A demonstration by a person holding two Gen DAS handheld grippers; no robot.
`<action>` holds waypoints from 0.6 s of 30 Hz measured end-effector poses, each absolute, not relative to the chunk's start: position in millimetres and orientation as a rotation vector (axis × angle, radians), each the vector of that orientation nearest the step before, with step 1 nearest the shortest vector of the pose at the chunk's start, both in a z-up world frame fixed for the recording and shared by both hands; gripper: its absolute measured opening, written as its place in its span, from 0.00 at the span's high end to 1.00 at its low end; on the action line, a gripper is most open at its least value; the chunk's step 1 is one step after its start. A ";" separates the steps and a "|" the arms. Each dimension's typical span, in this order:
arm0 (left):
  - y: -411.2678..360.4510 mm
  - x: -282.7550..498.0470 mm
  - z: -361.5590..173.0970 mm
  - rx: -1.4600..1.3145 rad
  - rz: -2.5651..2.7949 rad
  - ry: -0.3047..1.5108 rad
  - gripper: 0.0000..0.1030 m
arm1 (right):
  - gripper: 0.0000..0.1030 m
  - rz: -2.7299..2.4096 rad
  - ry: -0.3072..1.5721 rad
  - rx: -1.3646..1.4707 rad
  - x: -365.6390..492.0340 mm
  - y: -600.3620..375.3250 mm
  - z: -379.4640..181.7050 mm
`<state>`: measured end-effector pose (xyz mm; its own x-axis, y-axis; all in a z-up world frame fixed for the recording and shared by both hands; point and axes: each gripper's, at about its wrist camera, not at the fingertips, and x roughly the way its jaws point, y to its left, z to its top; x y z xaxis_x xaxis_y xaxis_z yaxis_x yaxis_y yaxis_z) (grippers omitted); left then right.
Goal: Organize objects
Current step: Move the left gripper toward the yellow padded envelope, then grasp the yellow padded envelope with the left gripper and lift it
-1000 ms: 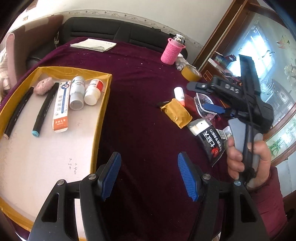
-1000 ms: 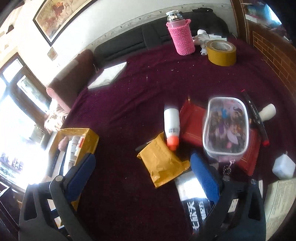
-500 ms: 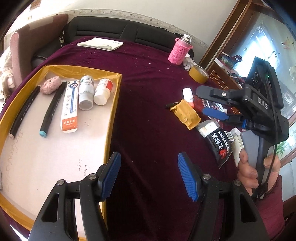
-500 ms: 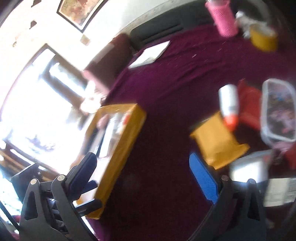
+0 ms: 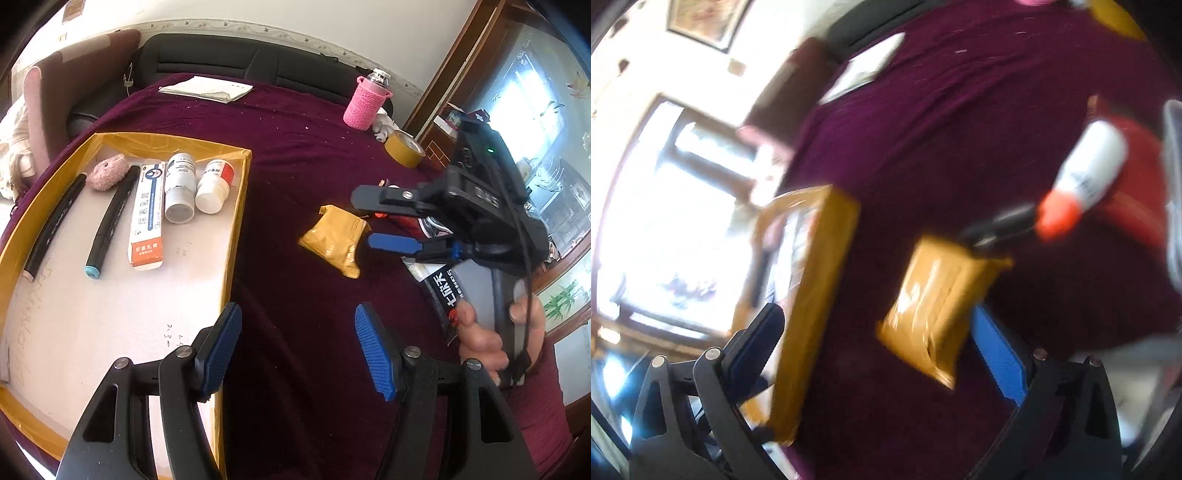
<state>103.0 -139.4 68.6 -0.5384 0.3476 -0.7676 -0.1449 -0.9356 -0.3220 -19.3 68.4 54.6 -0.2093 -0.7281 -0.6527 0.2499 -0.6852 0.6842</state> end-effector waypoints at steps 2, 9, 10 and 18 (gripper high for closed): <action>-135.5 97.1 65.6 -1.339 2.512 -0.300 0.44 | 0.01 -2.020 -0.558 1.347 -0.4 73.8 65.6; -81.3 63.2 69.8 -1.207 2.540 0.129 0.44 | 0.02 -2.167 -0.704 1.127 27.5 124.3 73.0; -71.0 56.4 69.4 -1.180 2.528 0.211 0.44 | 0.02 -2.166 -0.736 1.099 19.3 135.4 69.4; -17.8 1.2 34.9 -1.264 2.314 0.551 0.44 | 0.01 -2.125 -0.851 0.946 17.5 164.8 75.6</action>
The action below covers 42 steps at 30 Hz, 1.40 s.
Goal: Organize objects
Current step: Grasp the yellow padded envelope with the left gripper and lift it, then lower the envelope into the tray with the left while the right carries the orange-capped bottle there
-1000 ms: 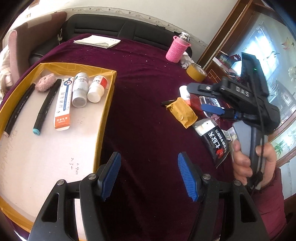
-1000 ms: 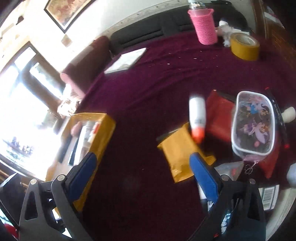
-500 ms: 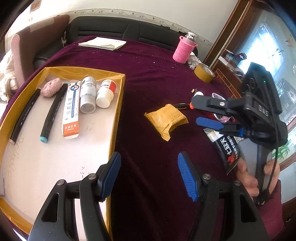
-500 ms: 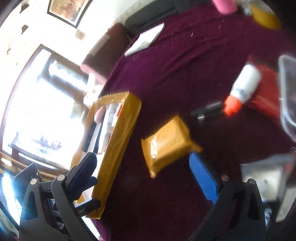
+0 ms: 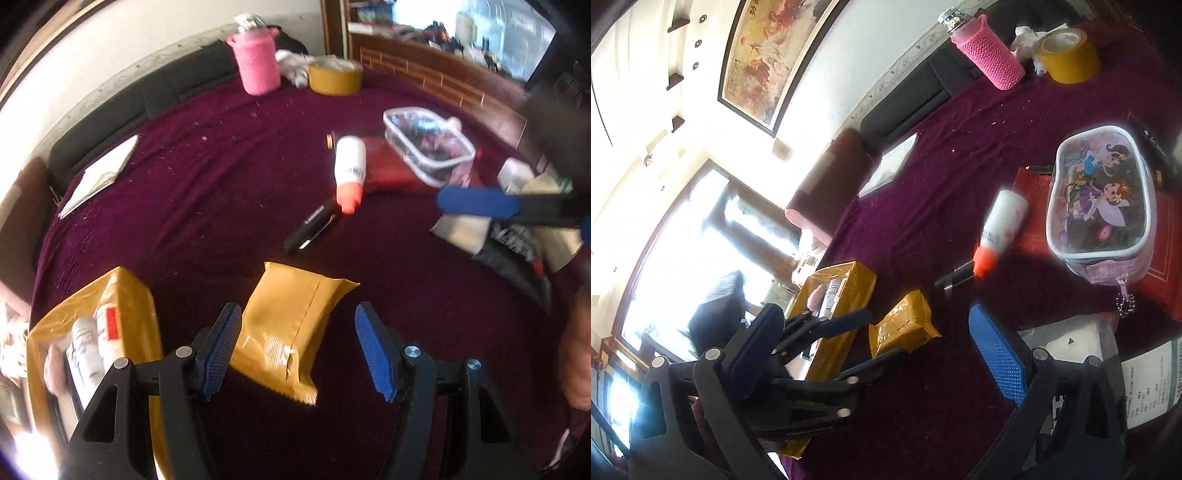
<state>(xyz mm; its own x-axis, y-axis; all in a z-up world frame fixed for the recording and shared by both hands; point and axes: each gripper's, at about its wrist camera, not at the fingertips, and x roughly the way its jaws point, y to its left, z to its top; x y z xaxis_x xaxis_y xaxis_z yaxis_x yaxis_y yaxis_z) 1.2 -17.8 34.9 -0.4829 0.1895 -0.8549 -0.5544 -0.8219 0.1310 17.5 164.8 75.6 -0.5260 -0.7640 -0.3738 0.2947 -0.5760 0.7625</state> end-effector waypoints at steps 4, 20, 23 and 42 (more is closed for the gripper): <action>-15.8 -16.0 20.2 -1.287 2.320 0.515 0.44 | 0.01 -2.112 -0.883 0.896 21.2 173.9 80.6; -76.3 53.8 83.5 -1.123 2.443 0.064 0.62 | 0.02 -2.335 -0.844 0.949 18.9 182.9 73.0; -100.1 68.7 94.0 -1.066 2.460 -0.006 0.62 | 0.02 -2.342 -0.843 1.017 10.5 176.0 76.2; -231.8 93.8 73.4 -1.023 2.588 -0.273 0.62 | 0.74 -2.769 -0.406 1.665 -88.8 113.6 62.3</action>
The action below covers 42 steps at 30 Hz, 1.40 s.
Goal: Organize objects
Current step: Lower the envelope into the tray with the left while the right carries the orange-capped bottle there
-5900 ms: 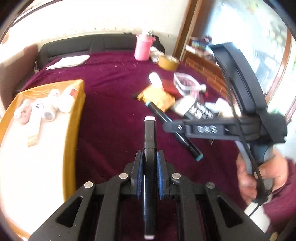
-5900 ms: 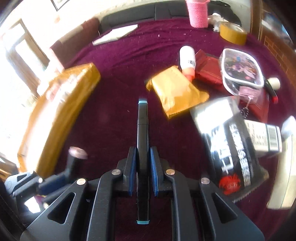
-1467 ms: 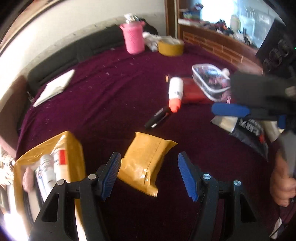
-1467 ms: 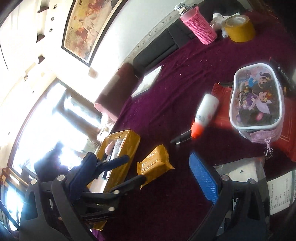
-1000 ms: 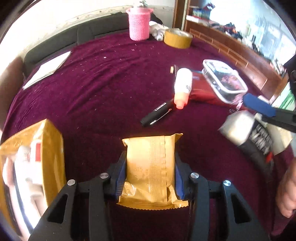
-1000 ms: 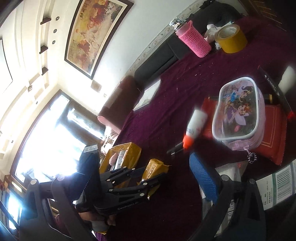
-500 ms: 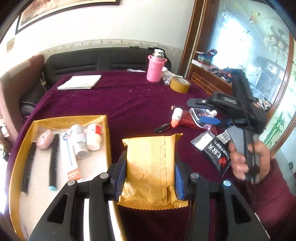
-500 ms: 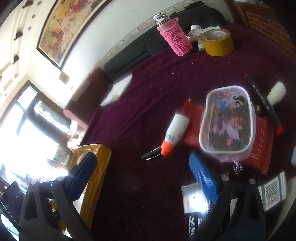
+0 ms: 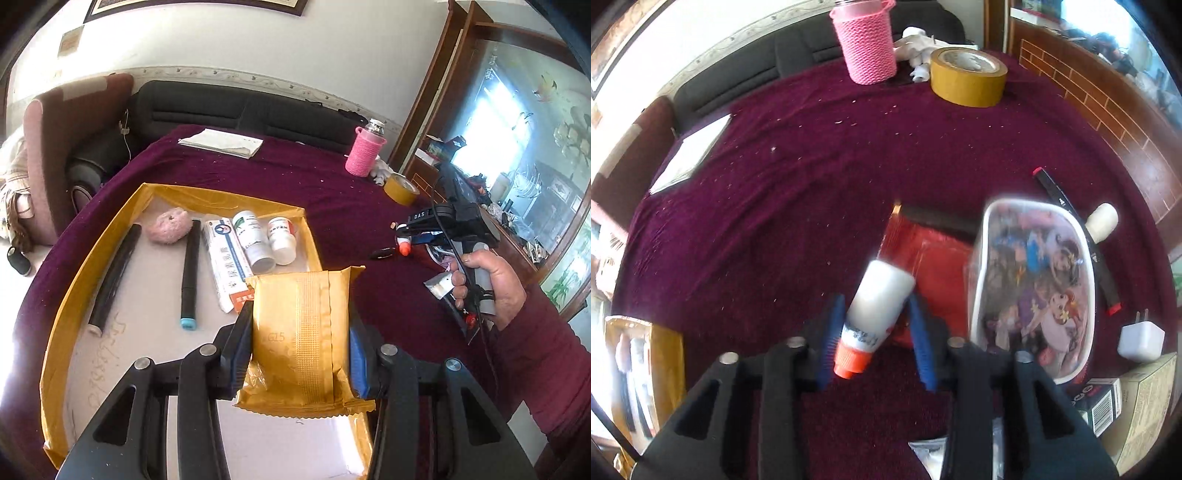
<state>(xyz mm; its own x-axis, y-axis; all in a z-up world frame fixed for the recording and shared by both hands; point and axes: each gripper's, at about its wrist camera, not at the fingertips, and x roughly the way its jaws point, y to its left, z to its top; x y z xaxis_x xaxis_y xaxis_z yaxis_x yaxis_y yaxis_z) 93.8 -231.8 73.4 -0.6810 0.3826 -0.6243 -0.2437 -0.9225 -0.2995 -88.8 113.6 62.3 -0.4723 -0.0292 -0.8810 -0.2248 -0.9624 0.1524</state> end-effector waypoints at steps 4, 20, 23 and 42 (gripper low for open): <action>-244.8 106.1 70.0 -1.023 2.598 -0.302 0.62 | 0.76 2.570 0.378 -1.534 -87.9 113.8 64.8; -281.6 119.2 59.9 -1.112 2.690 -0.375 0.62 | 0.76 2.902 0.553 -1.557 -16.7 93.3 110.1; -290.1 113.0 61.3 -1.136 2.721 -0.359 0.62 | 0.76 3.007 0.518 -1.613 -0.5 65.7 121.2; -324.2 22.9 30.9 -1.477 2.712 -0.336 0.62 | 0.76 3.070 0.333 -2.280 0.6 -134.7 74.8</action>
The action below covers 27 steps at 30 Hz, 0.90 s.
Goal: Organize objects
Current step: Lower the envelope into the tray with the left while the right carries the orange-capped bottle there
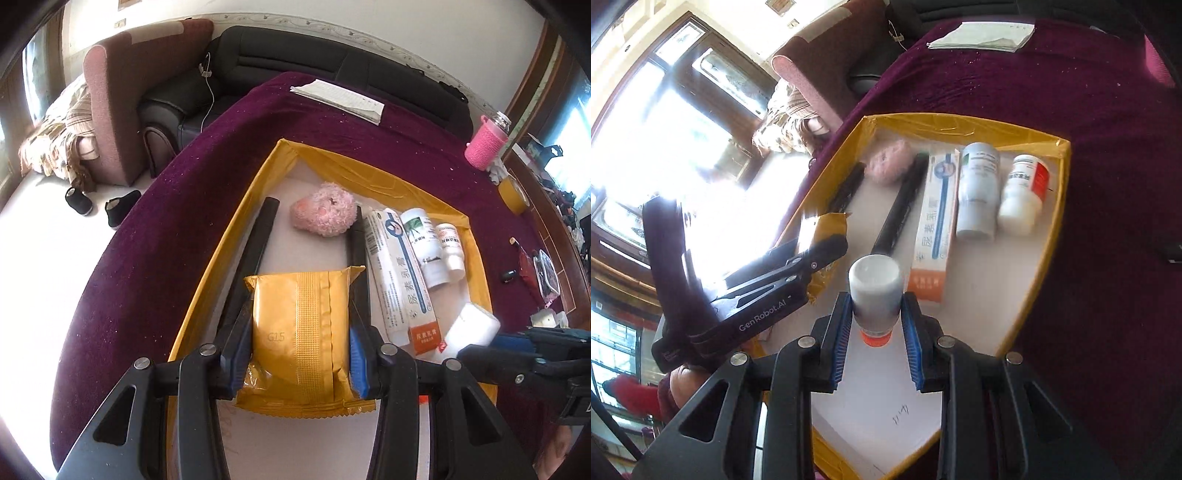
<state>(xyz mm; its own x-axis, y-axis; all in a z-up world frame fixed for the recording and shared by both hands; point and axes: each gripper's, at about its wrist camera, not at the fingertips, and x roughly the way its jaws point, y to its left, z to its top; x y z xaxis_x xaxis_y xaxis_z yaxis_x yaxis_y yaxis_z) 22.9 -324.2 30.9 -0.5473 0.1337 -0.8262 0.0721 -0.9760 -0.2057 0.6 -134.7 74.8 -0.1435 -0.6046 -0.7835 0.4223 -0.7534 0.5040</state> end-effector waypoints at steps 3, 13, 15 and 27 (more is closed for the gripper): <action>-327.7 20.3 29.1 -1.481 2.737 -0.376 0.62 | 0.76 -1.948 -0.224 1.480 -15.4 -148.4 67.5; -330.9 8.8 38.4 -1.417 2.698 -0.445 0.58 | 0.74 -2.005 -0.177 1.480 -34.5 -163.2 60.8; -333.2 11.9 43.2 -1.370 2.718 -0.472 0.48 | 0.72 -2.011 -0.182 1.467 -35.0 -160.2 65.3; -322.2 38.3 39.3 -1.333 2.769 -0.591 0.47 | 0.52 -2.255 -0.278 1.155 6.6 -86.4 132.9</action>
